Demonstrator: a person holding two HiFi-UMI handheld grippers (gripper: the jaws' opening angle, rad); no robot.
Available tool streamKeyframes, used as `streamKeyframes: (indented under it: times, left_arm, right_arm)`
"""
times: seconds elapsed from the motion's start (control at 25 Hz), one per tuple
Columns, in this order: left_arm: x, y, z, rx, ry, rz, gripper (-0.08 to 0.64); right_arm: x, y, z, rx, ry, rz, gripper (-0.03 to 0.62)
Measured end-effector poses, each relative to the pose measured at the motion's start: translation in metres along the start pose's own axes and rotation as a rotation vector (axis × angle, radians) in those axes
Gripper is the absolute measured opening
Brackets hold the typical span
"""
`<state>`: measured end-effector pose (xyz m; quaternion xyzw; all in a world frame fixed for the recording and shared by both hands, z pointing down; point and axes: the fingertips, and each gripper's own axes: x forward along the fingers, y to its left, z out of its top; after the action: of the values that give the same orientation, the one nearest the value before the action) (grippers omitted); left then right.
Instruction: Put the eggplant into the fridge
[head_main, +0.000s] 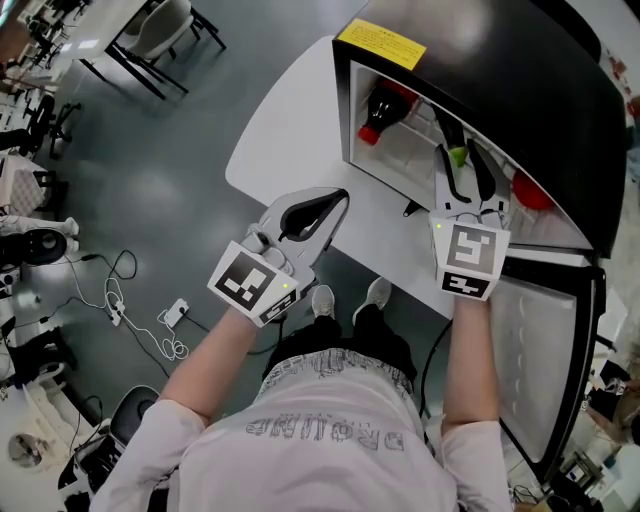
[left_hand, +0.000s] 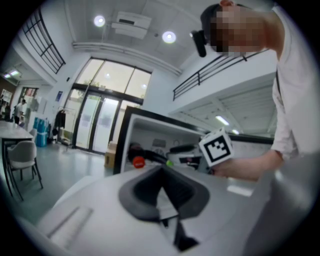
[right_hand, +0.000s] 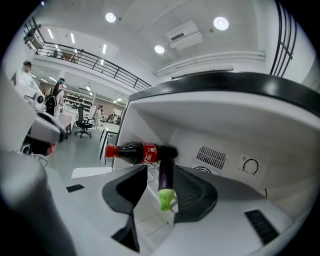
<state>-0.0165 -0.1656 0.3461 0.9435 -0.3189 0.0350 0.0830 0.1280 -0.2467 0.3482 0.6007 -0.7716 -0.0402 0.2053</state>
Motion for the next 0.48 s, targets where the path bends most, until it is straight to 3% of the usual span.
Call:
streamKeyframes:
  times: [0.48]
  left_arm:
    - [-0.016, -0.020, 0.001, 0.019, -0.002, -0.007, 0.008]
  right_arm:
    - [-0.037, 0.008, 0.010, 0.023, -0.046, 0.015, 0.108]
